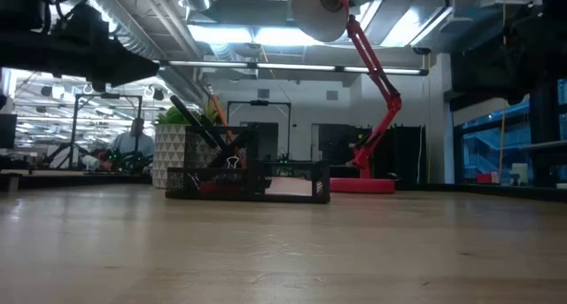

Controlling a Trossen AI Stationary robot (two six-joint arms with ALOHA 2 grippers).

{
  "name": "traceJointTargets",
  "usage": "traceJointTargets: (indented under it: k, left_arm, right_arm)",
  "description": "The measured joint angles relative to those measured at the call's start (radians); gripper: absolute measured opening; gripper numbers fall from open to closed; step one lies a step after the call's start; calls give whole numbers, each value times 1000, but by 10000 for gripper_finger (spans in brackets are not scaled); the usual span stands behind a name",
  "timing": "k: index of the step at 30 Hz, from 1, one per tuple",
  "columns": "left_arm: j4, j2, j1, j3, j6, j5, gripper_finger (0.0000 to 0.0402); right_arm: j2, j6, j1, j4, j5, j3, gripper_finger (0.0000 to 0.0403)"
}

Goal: Pick and place office supplies into organizer
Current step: Return to Home Position

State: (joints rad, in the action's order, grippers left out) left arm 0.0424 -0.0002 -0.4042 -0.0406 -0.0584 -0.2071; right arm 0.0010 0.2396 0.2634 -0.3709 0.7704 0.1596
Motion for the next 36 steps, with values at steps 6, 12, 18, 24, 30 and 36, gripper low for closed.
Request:
traceJointTargets:
  k: [6,12,18,24,30,36]
  left_arm:
    - [12,0,0,33,-11,1,127]
    - [8,0,0,33,-9,-1,127]
    - [8,1,0,33,1,-6,127]
    - [8,2,0,33,-7,-7,127]
    - [8,2,0,33,-7,-7,127]
    - [8,3,0,33,-7,-7,127]
  right_arm:
    - [0,21,0,-17,9,0,80]
    - [0,21,0,13,44,-26,80]
    - [0,-11,-1,67,69,-53,80]
    - [0,-90,-15,144,-66,-53,80]
    - [0,-171,-110,199,-31,-58,80]
    - [2,-254,-267,396,-138,-134,80]
